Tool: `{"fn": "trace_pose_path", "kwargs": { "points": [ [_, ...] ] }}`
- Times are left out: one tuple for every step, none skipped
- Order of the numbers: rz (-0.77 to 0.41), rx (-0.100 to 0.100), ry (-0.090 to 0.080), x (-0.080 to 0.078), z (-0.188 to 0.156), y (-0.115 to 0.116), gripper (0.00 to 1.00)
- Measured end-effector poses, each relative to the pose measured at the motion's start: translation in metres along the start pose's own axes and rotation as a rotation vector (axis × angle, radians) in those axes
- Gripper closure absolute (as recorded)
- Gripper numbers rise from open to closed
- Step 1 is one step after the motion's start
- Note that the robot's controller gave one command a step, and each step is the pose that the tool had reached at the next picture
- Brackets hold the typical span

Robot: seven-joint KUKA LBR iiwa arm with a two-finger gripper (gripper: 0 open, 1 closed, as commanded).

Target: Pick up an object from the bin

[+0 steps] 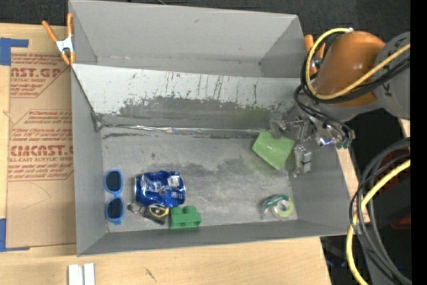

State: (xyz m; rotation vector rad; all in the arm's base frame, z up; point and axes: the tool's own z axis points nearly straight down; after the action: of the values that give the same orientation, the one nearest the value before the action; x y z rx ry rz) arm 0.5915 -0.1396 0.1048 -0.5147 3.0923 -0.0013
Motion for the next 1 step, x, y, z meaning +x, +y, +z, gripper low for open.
{"fn": "trace_pose_path", "kwargs": {
  "points": [
    [-0.083, 0.009, -0.025, -0.0061, 0.0249, 0.0008, 0.0]
  ]
}}
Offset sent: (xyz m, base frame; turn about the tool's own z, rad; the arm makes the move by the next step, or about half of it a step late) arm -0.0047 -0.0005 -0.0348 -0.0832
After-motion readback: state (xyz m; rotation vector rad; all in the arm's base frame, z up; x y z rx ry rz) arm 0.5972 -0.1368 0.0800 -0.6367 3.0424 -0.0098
